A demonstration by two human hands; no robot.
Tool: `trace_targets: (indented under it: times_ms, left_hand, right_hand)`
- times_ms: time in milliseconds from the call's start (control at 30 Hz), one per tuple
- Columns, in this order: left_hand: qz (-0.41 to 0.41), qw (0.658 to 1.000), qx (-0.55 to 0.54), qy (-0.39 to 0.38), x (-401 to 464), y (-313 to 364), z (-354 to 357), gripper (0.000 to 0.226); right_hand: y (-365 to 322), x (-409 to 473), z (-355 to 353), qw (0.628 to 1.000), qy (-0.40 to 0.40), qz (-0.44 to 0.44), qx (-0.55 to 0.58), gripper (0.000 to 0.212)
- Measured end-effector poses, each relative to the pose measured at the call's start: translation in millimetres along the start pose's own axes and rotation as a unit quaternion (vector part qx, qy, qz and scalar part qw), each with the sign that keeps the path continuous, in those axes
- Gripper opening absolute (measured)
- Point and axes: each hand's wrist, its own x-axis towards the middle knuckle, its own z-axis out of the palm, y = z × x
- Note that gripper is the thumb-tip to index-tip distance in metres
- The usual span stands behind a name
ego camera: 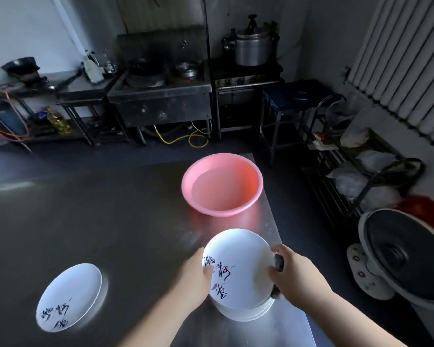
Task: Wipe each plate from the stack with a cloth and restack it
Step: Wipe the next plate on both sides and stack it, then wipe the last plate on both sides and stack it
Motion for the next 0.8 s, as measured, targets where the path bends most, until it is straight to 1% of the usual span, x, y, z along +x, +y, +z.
trace_targets:
  times_ms: [100, 167, 267, 300, 367, 400, 433, 467, 533, 567, 700, 800]
  left_hand:
    - [-0.002, 0.999, 0.04, 0.007, 3, -4, 3, 0.007]
    - [0.001, 0.999, 0.053, 0.006, 5, -5, 4, 0.002]
    - [0.013, 0.998, 0.057, 0.005, 8, -4, 2, 0.005]
    - [0.017, 0.998, 0.059, 0.004, 9, -6, 2, 0.006]
    - [0.026, 0.998, 0.053, -0.002, 12, -10, 1, 0.007]
    - [0.03, 0.999, 0.042, -0.003, 14, -14, 0, 0.006]
    - [0.032, 0.999, 0.03, -0.006, 14, -17, -1, 0.007]
    - [0.028, 0.999, 0.024, -0.008, 16, -21, -3, 0.021]
    - [0.012, 0.999, 0.033, -0.004, 19, -32, -9, 0.056]
    - [0.007, 0.999, 0.042, -0.001, 21, -41, -12, 0.064]
    - [-0.002, 0.996, 0.087, 0.027, 19, -91, -43, 0.061]
    - [-0.027, 0.993, 0.108, 0.035, 11, -141, -76, 0.056]
  right_hand:
    - [-2, 1, 4, 0.999, 0.026, -0.002, -0.045, 0.03]
    - [-2, 0, 7, 0.996, 0.043, -0.006, -0.078, 0.036]
    - [-1, 2, 8, 0.991, 0.064, -0.012, -0.114, 0.04]
    - [-1, 3, 7, 0.989, 0.066, -0.014, -0.131, 0.037]
    - [-2, 4, 2, 0.982, 0.075, -0.015, -0.175, 0.025]
    - [-5, 5, -1, 0.978, 0.081, -0.015, -0.193, 0.023]
    - [-8, 5, -4, 0.974, 0.088, -0.015, -0.208, 0.027]
    - [-13, 5, -6, 0.97, 0.097, -0.018, -0.221, 0.032]
    - [-27, 6, -7, 0.962, 0.111, -0.025, -0.247, 0.038]
    - [-34, 6, -5, 0.959, 0.118, -0.032, -0.256, 0.04]
    - [-81, 11, 19, 0.951, 0.15, -0.091, -0.255, 0.039]
    - [-124, 17, 55, 0.96, 0.104, -0.131, -0.223, 0.036]
